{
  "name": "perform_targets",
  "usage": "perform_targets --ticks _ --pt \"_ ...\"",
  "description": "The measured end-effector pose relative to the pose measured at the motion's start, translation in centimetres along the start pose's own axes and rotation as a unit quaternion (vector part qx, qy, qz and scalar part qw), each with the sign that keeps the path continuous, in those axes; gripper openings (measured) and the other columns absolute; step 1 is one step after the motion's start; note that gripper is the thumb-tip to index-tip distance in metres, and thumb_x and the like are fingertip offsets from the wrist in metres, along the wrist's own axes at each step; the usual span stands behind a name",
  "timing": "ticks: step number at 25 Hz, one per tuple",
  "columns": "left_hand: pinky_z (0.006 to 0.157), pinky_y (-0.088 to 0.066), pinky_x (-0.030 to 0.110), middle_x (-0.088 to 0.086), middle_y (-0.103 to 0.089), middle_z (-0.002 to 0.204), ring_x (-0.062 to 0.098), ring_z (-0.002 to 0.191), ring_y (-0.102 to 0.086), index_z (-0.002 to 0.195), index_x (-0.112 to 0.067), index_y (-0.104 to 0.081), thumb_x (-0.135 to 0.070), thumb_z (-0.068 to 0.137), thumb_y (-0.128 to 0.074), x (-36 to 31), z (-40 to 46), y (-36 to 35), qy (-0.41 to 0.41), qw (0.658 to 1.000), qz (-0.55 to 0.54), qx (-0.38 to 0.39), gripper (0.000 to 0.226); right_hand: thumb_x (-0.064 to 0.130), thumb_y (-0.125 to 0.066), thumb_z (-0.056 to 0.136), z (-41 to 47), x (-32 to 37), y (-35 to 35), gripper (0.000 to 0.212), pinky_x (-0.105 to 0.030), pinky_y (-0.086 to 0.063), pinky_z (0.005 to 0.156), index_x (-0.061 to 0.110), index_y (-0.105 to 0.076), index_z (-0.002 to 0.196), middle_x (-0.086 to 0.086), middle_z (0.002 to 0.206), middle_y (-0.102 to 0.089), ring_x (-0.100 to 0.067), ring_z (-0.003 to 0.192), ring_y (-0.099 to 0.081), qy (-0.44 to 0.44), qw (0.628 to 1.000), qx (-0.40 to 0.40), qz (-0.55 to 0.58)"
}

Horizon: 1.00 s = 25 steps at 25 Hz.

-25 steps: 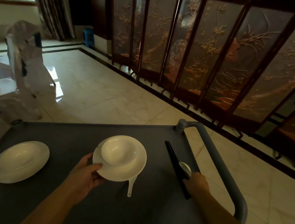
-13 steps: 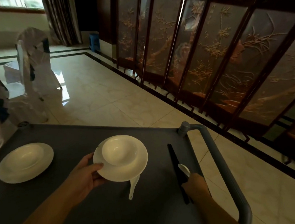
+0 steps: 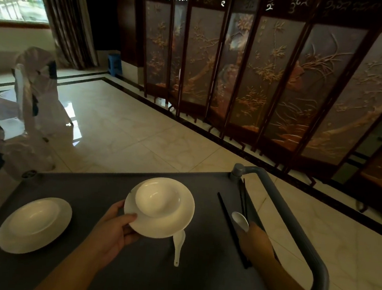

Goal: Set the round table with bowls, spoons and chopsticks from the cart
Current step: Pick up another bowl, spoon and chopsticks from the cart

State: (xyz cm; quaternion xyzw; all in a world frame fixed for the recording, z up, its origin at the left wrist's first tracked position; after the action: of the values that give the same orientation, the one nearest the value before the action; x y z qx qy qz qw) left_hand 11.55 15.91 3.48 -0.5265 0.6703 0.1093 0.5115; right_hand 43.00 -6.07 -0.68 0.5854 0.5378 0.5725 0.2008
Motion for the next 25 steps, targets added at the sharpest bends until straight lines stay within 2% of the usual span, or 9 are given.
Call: perform_targets --ticks 3,6,10,12,14,15,17,19,25 --pt "0.071 -0.063 0.049 0.013 -0.064 0.127 0.036 0.106 -0.071 0.144 -0.033 -0.045 -0.004 0.090 -0.065 -0.4 0.6 -1.2 0.002 0.999 0.017 0.028 0.065 0.030 -0.050 0.103 -3.3 1.3 1.8 0.025 -0.028 -0.050 0.054 0.012 -0.059 0.119 -0.008 0.089 -0.066 -0.017 0.070 -0.063 -0.004 0.998 -0.005 0.070" --pt "0.073 -0.063 0.050 0.012 -0.063 0.129 0.036 0.108 -0.070 0.144 -0.030 -0.047 -0.004 0.091 -0.064 -0.6 1.4 -3.1 0.009 0.996 0.050 0.076 0.061 0.043 -0.045 0.103 -7.6 1.8 3.1 0.022 -0.025 -0.045 0.042 0.026 -0.053 0.115 -0.007 0.090 -0.067 -0.018 0.064 -0.062 0.001 0.988 -0.028 0.151" --pt "0.071 -0.063 0.048 0.012 -0.065 0.127 0.034 0.101 -0.074 0.136 -0.029 -0.052 -0.005 0.093 -0.063 0.4 2.0 -7.2 0.034 0.983 0.095 0.153 0.051 0.042 -0.054 0.099 -12.4 0.7 5.4 0.012 -0.023 -0.045 0.038 0.031 -0.059 0.098 0.002 0.063 -0.066 -0.010 0.045 -0.060 -0.016 0.950 -0.096 0.298" --pt "0.070 -0.062 0.047 0.013 -0.068 0.124 0.032 0.097 -0.076 0.133 -0.028 -0.055 -0.004 0.094 -0.062 1.6 2.0 -10.1 0.050 0.972 0.116 0.196 0.047 0.039 -0.062 0.095 -14.3 -0.8 6.7 0.014 -0.026 -0.053 0.044 0.026 -0.066 0.093 0.000 0.062 -0.070 -0.006 0.048 -0.063 -0.032 0.916 -0.113 0.383" --pt "0.070 -0.062 0.047 0.014 -0.070 0.122 0.033 0.098 -0.075 0.135 -0.026 -0.054 -0.004 0.095 -0.062 3.2 1.4 -13.8 0.068 0.961 0.135 0.233 0.047 0.043 -0.069 0.090 -16.0 -3.0 8.1 0.018 -0.037 -0.063 0.062 0.025 -0.071 0.089 -0.003 0.071 -0.075 -0.014 0.063 -0.072 -0.073 0.879 -0.128 0.454" --pt "0.070 -0.062 0.046 0.015 -0.070 0.122 0.034 0.100 -0.075 0.136 -0.025 -0.054 -0.004 0.095 -0.062 4.1 0.9 -15.5 0.077 0.955 0.143 0.250 0.047 0.046 -0.072 0.086 -16.8 -4.3 8.8 0.021 -0.038 -0.064 0.064 0.026 -0.071 0.090 -0.001 0.070 -0.074 -0.017 0.064 -0.072 -0.101 0.863 -0.139 0.475" --pt "0.067 -0.062 0.044 0.015 -0.070 0.122 0.033 0.100 -0.074 0.131 -0.026 -0.057 -0.004 0.095 -0.061 5.9 -0.5 -19.4 0.093 0.939 0.159 0.290 0.042 0.052 -0.077 0.081 -18.2 -7.2 10.6 0.038 -0.031 -0.053 0.049 0.018 -0.070 0.095 0.001 0.059 -0.061 -0.013 0.050 -0.058 -0.147 0.835 -0.158 0.506" --pt "0.066 -0.062 0.042 0.015 -0.069 0.123 0.032 0.099 -0.075 0.125 -0.027 -0.060 -0.004 0.096 -0.060 7.8 -2.3 -23.1 0.107 0.922 0.174 0.328 0.037 0.048 -0.080 0.079 -19.4 -10.4 12.4 0.045 -0.028 -0.037 0.043 0.008 -0.070 0.097 0.000 0.055 -0.048 -0.012 0.043 -0.041 -0.169 0.802 -0.179 0.544" --pt "0.069 -0.063 0.046 0.015 -0.066 0.126 0.038 0.108 -0.069 0.130 -0.027 -0.055 -0.003 0.095 -0.059 14.6 -8.6 -35.3 0.162 0.866 0.223 0.418 0.043 0.026 -0.080 0.082 -24.0 -21.7 18.4 0.026 -0.028 -0.033 0.042 0.003 -0.073 0.093 0.000 0.056 -0.050 -0.011 0.045 -0.037 -0.195 0.741 -0.274 0.582"
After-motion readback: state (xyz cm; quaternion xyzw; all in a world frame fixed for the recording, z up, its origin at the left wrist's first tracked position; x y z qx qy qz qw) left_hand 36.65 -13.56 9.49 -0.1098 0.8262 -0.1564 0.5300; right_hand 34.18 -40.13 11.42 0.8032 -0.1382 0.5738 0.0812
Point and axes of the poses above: each hand's wrist, its own z-axis towards the middle knuckle, its own y-axis out of the back of the hand, x = y × z, the point moved 1 cm from there along z, towards the middle knuckle
